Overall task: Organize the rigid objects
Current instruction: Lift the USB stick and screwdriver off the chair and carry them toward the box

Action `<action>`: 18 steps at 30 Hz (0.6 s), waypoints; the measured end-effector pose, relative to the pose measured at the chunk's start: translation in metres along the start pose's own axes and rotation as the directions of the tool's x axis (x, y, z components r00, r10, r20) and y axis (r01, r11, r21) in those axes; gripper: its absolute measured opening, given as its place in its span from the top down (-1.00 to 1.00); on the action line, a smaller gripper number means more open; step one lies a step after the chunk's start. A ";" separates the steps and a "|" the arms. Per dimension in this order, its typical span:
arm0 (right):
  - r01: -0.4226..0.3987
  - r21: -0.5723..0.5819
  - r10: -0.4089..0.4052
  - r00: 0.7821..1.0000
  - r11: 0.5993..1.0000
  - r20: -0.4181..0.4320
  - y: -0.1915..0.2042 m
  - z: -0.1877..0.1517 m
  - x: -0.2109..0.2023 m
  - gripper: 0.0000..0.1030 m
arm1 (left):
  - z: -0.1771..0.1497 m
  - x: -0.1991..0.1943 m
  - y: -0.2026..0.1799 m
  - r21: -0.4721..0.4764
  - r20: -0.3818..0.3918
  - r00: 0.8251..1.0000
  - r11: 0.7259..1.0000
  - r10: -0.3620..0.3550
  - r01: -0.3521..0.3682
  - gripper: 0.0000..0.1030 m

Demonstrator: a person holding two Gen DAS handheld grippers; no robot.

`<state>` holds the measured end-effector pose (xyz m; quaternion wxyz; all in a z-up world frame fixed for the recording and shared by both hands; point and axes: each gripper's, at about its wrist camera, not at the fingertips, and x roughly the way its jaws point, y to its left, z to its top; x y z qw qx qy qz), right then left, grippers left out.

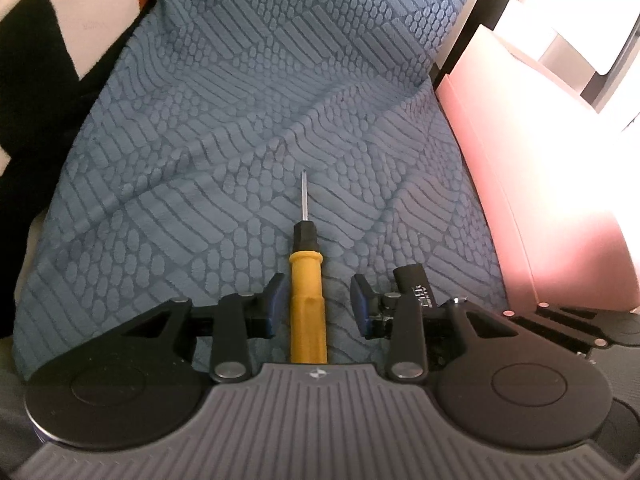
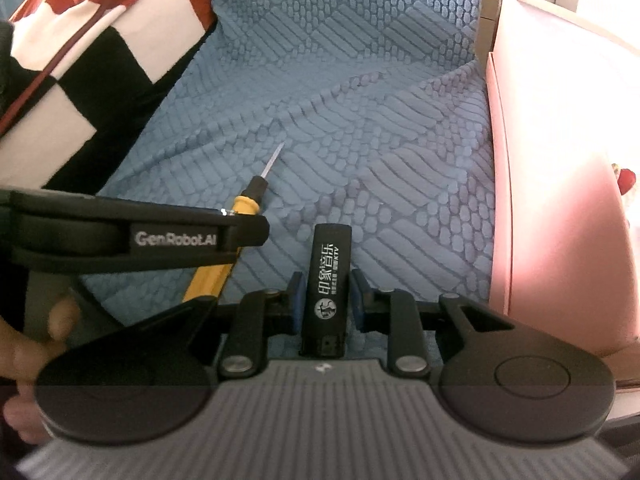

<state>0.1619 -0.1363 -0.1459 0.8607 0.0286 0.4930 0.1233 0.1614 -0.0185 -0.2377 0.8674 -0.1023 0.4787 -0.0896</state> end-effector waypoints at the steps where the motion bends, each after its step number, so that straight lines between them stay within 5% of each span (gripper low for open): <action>1: 0.002 0.000 -0.002 1.000 1.000 -0.001 0.000 0.000 0.000 0.48 | 0.000 0.001 -0.001 0.007 0.002 1.000 1.000 0.005 -0.005 0.28; 7: 0.008 0.004 -0.008 1.000 1.000 -0.004 -0.001 0.000 0.002 0.48 | 0.002 0.006 -0.006 0.039 0.027 0.999 0.998 0.045 -0.046 0.52; 18: 0.003 0.031 -0.003 1.000 1.000 0.014 -0.001 0.001 0.008 0.48 | 0.006 0.013 -0.007 0.033 0.049 0.997 0.998 0.058 -0.060 0.60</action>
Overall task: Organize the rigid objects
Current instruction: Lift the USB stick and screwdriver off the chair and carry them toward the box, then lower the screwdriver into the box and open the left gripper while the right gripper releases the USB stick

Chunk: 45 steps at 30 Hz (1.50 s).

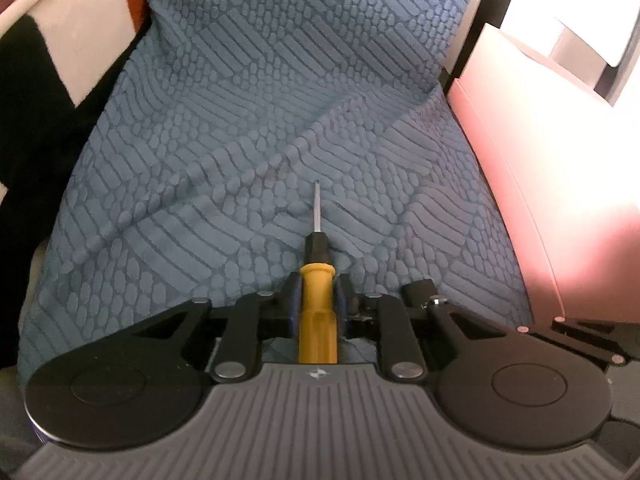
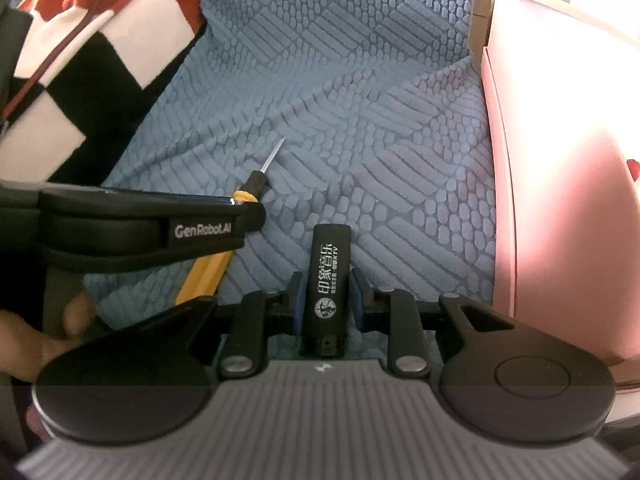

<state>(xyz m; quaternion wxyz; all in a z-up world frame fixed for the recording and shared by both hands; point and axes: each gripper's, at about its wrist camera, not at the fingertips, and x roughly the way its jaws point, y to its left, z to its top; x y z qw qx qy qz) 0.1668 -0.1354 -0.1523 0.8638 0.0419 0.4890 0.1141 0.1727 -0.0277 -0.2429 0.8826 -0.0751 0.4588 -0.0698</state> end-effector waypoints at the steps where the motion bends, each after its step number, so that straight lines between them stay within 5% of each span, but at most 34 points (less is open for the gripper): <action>1: 0.001 0.001 -0.001 1.000 1.000 0.001 0.000 0.000 0.000 0.48 | 0.001 0.000 0.002 -0.014 -0.002 1.000 1.000 -0.007 0.007 0.61; 8: 0.011 0.016 -0.012 0.999 1.000 0.041 -0.002 0.004 -0.008 0.48 | 0.001 -0.015 0.017 -0.125 0.001 0.996 0.988 -0.088 0.087 0.62; 20: 0.028 -0.007 -0.027 0.995 1.000 0.096 -0.007 0.009 -0.038 0.48 | 0.004 -0.056 0.022 -0.150 0.069 0.982 0.971 -0.177 0.185 0.62; 36: 0.003 0.060 -0.012 0.987 0.998 0.158 -0.009 0.014 -0.092 0.48 | 0.003 -0.114 0.023 -0.171 0.128 0.974 0.964 -0.184 0.205 0.63; 45: 0.025 0.037 -0.031 0.985 0.999 0.169 -0.007 0.029 -0.129 0.48 | 0.029 -0.150 0.005 -0.165 0.151 0.963 0.955 -0.223 0.247 0.63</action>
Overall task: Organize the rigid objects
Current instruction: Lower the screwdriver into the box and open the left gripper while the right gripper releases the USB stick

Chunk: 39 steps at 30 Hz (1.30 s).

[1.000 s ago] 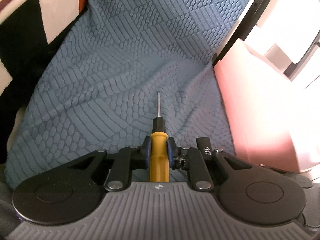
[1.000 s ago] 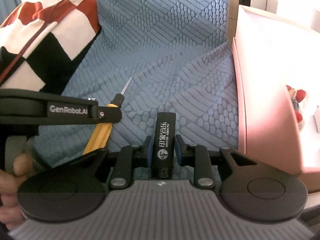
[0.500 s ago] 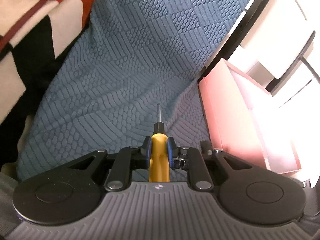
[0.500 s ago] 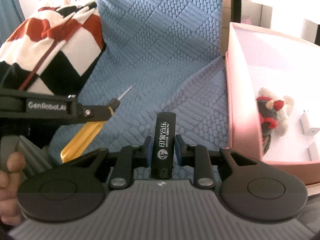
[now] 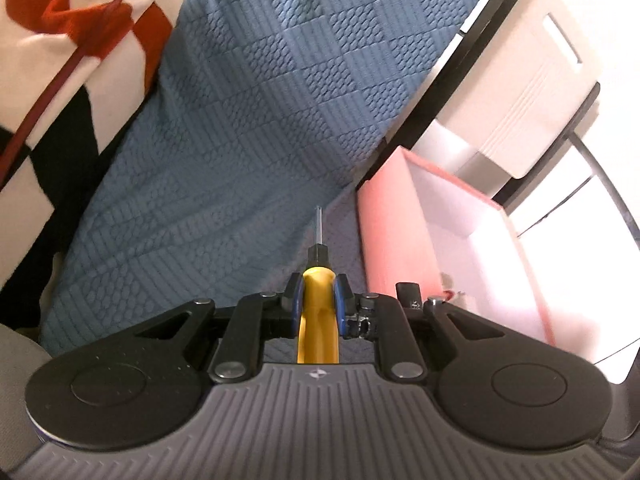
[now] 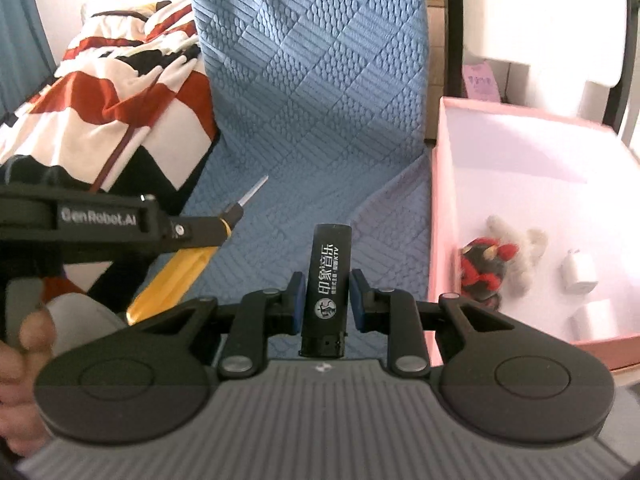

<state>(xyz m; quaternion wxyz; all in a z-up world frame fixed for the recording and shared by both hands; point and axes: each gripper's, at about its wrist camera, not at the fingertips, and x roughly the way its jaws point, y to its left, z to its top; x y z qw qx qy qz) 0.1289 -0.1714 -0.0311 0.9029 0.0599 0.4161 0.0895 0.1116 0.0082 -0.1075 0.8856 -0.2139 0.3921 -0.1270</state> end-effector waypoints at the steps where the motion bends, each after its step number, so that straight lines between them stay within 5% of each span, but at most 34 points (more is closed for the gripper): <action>1: -0.001 -0.002 0.001 1.000 1.000 -0.001 0.000 0.003 -0.004 0.48 | 0.002 -0.003 -0.004 0.004 0.001 1.000 1.000 -0.003 0.003 0.63; 16: 0.017 0.015 -0.018 0.999 1.000 0.050 -0.038 0.035 -0.054 0.48 | 0.029 -0.016 -0.072 0.070 -0.008 1.000 0.997 -0.029 0.029 0.63; 30: 0.120 0.073 -0.126 0.988 0.990 0.091 -0.122 0.043 -0.083 0.48 | 0.043 0.021 -0.171 0.116 -0.041 0.992 0.985 -0.121 0.125 0.63; 39: 0.164 0.135 -0.170 0.985 0.977 0.031 -0.190 0.023 -0.082 0.48 | 0.034 0.072 -0.223 0.168 -0.088 0.989 0.977 -0.119 0.133 0.63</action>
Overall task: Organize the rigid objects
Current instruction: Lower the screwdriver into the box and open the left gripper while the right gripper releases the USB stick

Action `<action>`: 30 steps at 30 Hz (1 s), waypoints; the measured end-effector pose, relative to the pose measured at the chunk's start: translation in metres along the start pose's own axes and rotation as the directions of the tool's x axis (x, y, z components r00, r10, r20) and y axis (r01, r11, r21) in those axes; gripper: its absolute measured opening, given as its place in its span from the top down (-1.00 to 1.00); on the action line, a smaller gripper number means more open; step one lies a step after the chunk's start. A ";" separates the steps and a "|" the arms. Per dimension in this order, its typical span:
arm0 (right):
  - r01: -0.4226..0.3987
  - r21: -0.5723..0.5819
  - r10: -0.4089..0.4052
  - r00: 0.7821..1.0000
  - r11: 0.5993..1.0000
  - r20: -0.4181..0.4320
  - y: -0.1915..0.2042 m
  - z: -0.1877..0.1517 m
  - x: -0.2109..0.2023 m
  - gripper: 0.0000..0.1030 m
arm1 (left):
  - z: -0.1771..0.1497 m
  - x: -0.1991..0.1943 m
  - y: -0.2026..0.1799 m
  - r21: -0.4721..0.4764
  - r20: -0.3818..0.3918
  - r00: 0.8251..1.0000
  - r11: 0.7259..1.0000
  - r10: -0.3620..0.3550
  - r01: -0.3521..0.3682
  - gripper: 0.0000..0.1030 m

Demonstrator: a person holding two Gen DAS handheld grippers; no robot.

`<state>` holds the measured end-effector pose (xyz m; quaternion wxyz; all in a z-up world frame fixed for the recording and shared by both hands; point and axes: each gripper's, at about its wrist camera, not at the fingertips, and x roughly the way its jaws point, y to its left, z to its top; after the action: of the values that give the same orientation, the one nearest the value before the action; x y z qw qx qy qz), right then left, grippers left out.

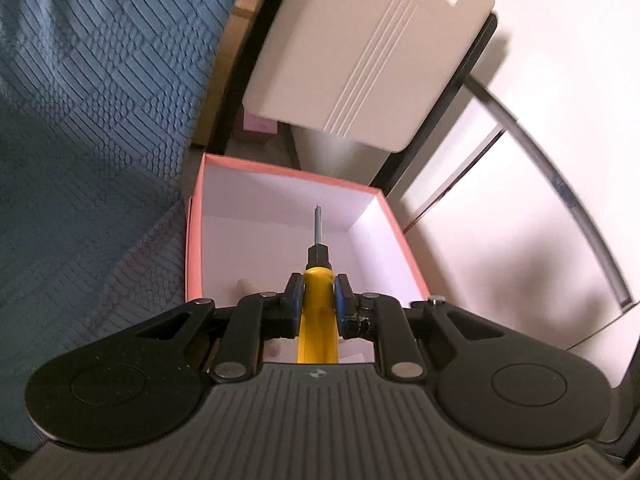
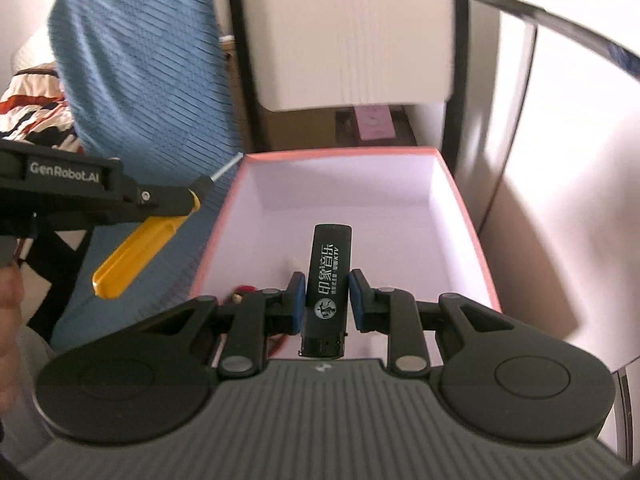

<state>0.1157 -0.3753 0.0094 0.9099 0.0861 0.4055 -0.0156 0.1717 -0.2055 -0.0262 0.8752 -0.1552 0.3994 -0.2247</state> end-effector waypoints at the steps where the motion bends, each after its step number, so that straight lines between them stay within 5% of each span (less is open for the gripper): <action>1: 0.003 0.001 -0.003 1.000 1.000 -0.008 -0.005 -0.001 0.003 0.48 | -0.001 0.008 -0.001 -0.003 -0.010 1.000 1.000 0.000 0.000 0.63; 16: -0.019 0.058 0.027 0.988 0.998 -0.154 -0.055 -0.014 0.080 0.48 | -0.014 0.107 -0.014 -0.001 -0.178 0.984 0.999 0.034 -0.035 0.63; 30: -0.023 0.101 0.047 0.967 0.995 -0.248 -0.064 -0.031 0.124 0.43 | -0.013 0.138 -0.006 0.043 -0.241 0.967 0.996 0.089 -0.081 0.61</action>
<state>0.1700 -0.4280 -0.1120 0.8463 0.1387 0.5143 -0.0082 0.2403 -0.2830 -0.1182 0.8312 -0.0948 0.5057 -0.2108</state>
